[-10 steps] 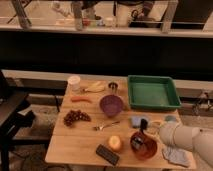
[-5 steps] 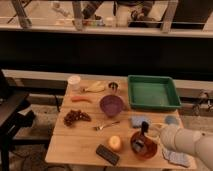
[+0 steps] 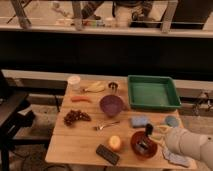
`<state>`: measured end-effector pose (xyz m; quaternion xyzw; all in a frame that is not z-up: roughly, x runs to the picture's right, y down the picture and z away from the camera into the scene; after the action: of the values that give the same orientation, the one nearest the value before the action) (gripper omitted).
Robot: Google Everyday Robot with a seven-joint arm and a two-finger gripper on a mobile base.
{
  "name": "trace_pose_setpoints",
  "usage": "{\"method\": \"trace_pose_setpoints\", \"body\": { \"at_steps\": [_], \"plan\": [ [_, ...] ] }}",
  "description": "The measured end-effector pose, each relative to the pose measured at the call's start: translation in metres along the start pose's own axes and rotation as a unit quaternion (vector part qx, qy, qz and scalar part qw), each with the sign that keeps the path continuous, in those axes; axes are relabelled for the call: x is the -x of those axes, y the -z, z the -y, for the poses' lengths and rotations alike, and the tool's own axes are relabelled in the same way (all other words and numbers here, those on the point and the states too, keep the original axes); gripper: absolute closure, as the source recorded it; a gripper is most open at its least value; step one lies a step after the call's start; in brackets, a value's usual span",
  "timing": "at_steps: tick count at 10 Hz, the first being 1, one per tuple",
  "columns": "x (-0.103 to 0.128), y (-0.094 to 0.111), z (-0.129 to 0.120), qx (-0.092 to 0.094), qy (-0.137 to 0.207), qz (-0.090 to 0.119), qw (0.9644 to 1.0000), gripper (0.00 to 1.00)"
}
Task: Wipe red bowl with brush
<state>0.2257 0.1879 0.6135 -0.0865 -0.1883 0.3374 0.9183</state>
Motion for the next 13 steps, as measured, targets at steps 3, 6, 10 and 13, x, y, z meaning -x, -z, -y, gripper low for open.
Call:
{"method": "trace_pose_setpoints", "body": {
  "at_steps": [3,6,10,13],
  "plan": [
    [-0.011,0.002,0.005,-0.003,-0.005,-0.016,0.9999,0.98],
    [-0.015,0.000,0.009,-0.002,-0.004,-0.026,0.9997,0.98],
    [-0.005,-0.018,0.034,0.010,0.011,-0.034,0.9993,0.98],
    [0.007,-0.034,0.041,0.022,0.021,-0.033,0.9990,0.98]
  ]
}}
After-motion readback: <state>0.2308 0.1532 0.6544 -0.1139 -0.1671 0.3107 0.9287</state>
